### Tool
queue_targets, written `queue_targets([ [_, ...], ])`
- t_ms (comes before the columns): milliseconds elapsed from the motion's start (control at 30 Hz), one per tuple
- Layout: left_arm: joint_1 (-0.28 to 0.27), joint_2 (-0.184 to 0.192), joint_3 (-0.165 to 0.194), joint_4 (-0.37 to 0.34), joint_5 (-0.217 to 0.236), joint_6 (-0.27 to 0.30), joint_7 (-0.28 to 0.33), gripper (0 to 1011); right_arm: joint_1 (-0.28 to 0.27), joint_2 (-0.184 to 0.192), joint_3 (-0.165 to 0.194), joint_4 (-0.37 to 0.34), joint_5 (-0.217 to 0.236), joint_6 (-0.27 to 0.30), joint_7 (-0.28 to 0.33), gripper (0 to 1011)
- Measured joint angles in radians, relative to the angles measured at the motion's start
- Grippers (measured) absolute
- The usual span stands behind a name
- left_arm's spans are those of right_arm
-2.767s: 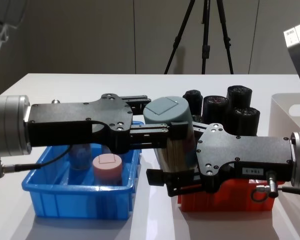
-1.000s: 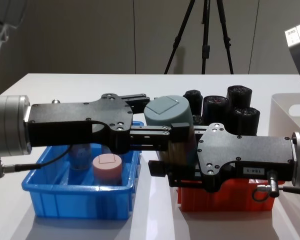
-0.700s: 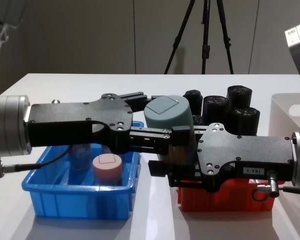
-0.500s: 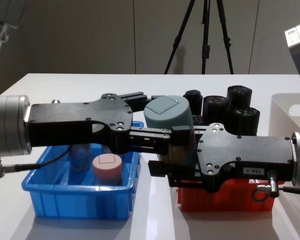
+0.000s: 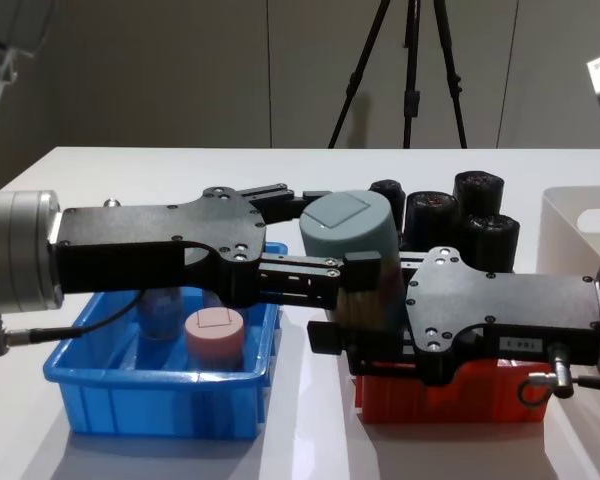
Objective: Pick the cotton swabs from the blue box and place them into the white box.
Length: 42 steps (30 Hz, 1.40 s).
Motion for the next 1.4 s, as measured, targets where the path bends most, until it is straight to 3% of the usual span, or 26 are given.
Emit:
queue_targets([
  [333,0.0,0.0,0.0,0.0,0.0,0.0,0.0,1001,-0.028,0.029,0.015,-0.035,0.016,-0.002,0.003,617],
  [800,0.0,0.0,0.0,0.0,0.0,0.0,0.0,1001,-0.076,0.074,0.064,-0.085,0.031,0.005,-0.04,617],
  [1400,0.0,0.0,0.0,0.0,0.0,0.0,0.0,1002,-0.155,0.115,0.162,-0.148,0.041,0.011,-0.122,617],
])
